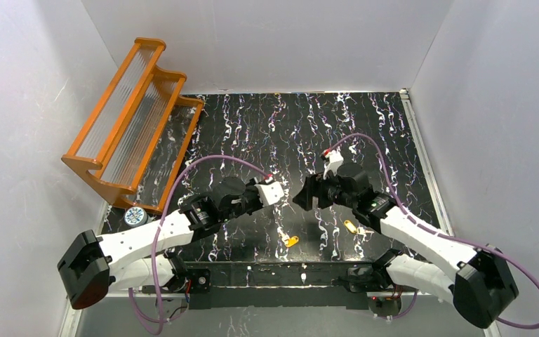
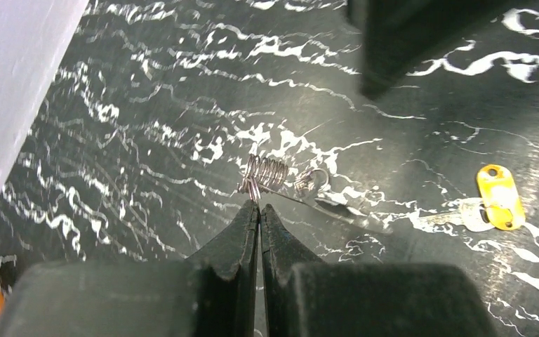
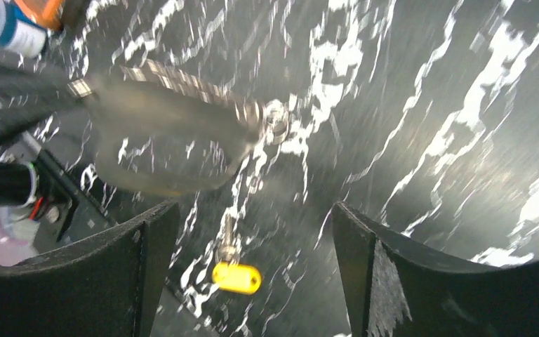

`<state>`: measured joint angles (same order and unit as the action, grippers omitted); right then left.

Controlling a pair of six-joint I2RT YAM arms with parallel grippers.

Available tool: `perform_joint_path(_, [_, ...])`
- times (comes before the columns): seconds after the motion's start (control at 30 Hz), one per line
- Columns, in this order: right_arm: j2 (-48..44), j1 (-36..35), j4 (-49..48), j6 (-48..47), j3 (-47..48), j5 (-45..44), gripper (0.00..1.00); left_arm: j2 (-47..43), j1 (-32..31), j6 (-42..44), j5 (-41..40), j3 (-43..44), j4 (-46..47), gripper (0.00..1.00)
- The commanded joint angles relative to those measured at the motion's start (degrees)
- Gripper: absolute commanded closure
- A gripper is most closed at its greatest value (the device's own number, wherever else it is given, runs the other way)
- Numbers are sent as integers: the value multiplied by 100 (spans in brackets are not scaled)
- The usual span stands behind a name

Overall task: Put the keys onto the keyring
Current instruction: Adjust the keyring, then pick up the key from the center of the board.

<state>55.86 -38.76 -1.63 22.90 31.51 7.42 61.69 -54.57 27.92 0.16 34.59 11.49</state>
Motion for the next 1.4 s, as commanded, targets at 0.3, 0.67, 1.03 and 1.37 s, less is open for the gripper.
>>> perform_joint_path(0.3, [435,-18,605,1881,-534,2230,44,-463,-3,-632,-1295,41,-1013,100])
perform_joint_path(0.67, [1432,-33,-205,2465,-732,2901,59,-737,-7,-572,-1204,-57,-1078,100])
perform_joint_path(1.03, [2376,-163,-316,2474,-455,3074,65,-738,-2,-522,-1063,-70,-1103,100])
perform_joint_path(1.37, [2913,-372,-243,2386,-95,3010,73,-782,-9,-531,-956,-62,-1113,100])
